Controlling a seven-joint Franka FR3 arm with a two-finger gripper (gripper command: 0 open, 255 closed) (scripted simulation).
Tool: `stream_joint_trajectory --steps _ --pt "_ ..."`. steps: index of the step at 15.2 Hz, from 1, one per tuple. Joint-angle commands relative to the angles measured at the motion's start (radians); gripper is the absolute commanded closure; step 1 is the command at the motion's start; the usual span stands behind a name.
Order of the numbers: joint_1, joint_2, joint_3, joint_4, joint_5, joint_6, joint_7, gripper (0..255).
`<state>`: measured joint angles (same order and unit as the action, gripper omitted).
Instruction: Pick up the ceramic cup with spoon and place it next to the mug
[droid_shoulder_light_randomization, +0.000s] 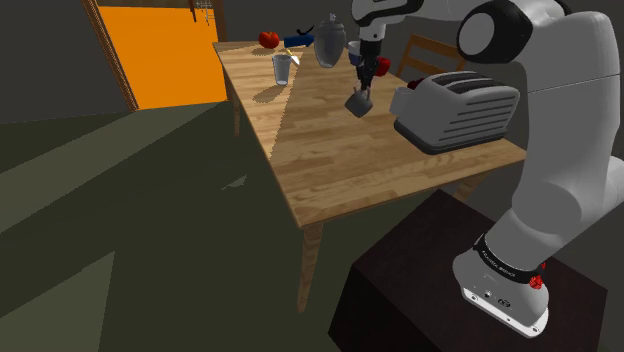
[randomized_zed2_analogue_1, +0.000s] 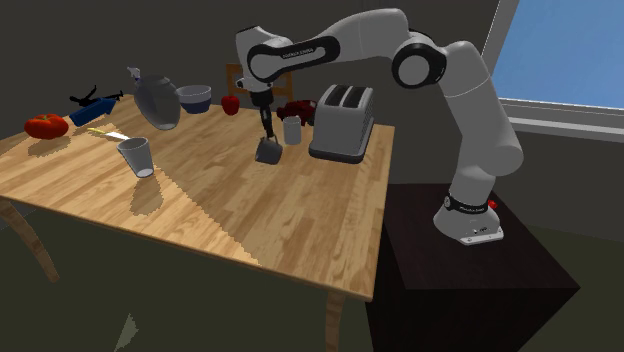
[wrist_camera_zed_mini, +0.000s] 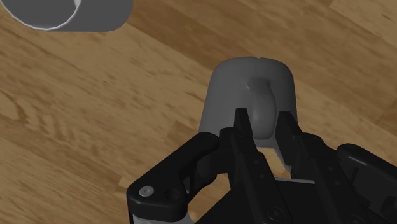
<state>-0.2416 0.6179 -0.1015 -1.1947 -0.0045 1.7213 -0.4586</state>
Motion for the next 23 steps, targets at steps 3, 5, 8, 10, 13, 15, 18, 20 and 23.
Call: stream_joint_trajectory --steps 3,5,8,10,13,15,18,20,23 --pt "0.001 0.016 0.001 -0.044 0.001 0.045 0.002 255" --pt "0.001 0.021 0.001 -0.063 0.001 0.069 0.003 255" --pt "0.001 0.030 0.002 -0.090 0.001 0.104 0.004 255" --pt "0.001 0.030 0.002 -0.090 0.001 0.104 0.004 255" --pt "0.001 0.030 0.002 -0.090 0.001 0.104 0.004 255" --pt "0.001 0.030 0.002 -0.090 0.001 0.104 0.004 255" --pt "0.006 -0.003 0.001 -0.123 -0.001 0.105 0.008 0" --pt "0.001 0.006 0.001 -0.094 0.000 0.085 0.002 0" --pt "0.001 0.028 0.002 -0.059 0.001 0.072 0.004 0"
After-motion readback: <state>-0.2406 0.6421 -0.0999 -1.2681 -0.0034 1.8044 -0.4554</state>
